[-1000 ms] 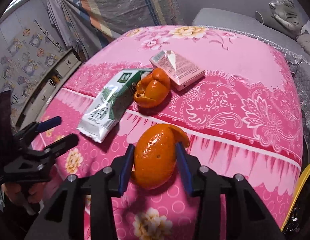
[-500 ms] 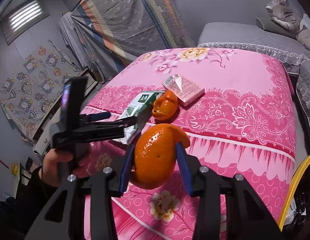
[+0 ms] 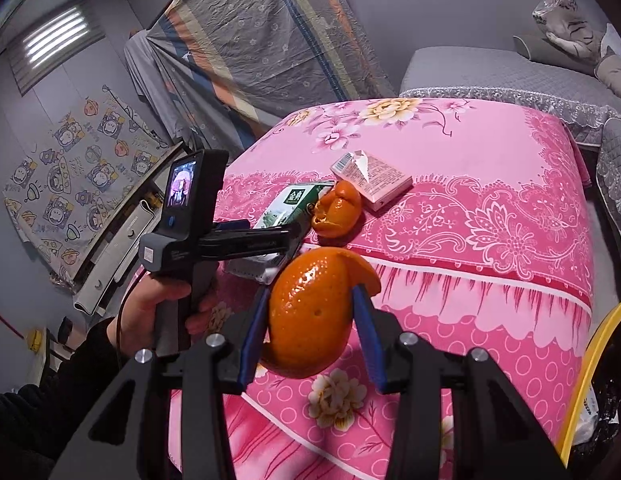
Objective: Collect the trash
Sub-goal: 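Grasp the white-and-green Satine milk carton with the left tool, then carry the orange and milk carton over the bin with both tools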
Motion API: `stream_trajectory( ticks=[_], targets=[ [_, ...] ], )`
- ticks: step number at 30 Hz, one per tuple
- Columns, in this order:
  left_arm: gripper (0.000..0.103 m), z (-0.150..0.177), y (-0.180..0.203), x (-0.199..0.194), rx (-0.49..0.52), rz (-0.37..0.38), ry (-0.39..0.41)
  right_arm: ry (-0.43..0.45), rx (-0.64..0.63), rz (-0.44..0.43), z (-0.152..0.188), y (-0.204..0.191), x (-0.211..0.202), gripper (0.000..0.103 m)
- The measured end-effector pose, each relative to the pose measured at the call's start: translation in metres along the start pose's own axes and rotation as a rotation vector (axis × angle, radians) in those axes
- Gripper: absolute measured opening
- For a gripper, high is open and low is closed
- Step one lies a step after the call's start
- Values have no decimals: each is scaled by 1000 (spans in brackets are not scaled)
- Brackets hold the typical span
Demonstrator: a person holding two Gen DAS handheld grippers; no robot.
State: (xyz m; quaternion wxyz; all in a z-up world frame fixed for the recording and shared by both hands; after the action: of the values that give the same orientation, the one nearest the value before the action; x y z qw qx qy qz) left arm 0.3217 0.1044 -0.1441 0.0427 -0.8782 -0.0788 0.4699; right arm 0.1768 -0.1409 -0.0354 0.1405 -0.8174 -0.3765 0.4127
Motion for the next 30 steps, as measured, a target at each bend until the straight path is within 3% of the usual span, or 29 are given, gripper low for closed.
stream_trajectory(
  ticks=[7, 8, 9, 15, 19, 30],
  targets=[
    [74, -1, 2, 11, -18, 26, -27, -5, -10, -5, 3, -9, -1, 40],
    [61, 0, 0, 11, -27, 31, -25, -3, -14, -2, 4, -11, -2, 40],
    [59, -1, -1, 11, -32, 31, -23, 0, -16, 0, 5, -13, -3, 40],
    [58, 2, -20, -8, -89, 57, 4, 7, -21, -2, 6, -17, -11, 40],
    [58, 10, -33, -42, -106, 69, 75, 8, -22, -4, 8, -19, -14, 40],
    [58, 72, -45, -138, -74, 34, 273, -19, 2, -31, 27, -21, -16, 40]
  ],
)
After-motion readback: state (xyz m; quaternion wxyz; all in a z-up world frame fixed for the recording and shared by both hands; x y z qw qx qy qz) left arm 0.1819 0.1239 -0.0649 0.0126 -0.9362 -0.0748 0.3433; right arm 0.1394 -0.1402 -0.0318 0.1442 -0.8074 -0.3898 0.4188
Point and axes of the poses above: each gripper's, at about its wrist camera, not at the fingertips, and x roughly the way its jaws point, y to its right, z to its underside, the point moved 1 cm from there along x, roughly the way its jaws point, and after that the axes turned 12 degrees about -z, right-handed, at the moved point
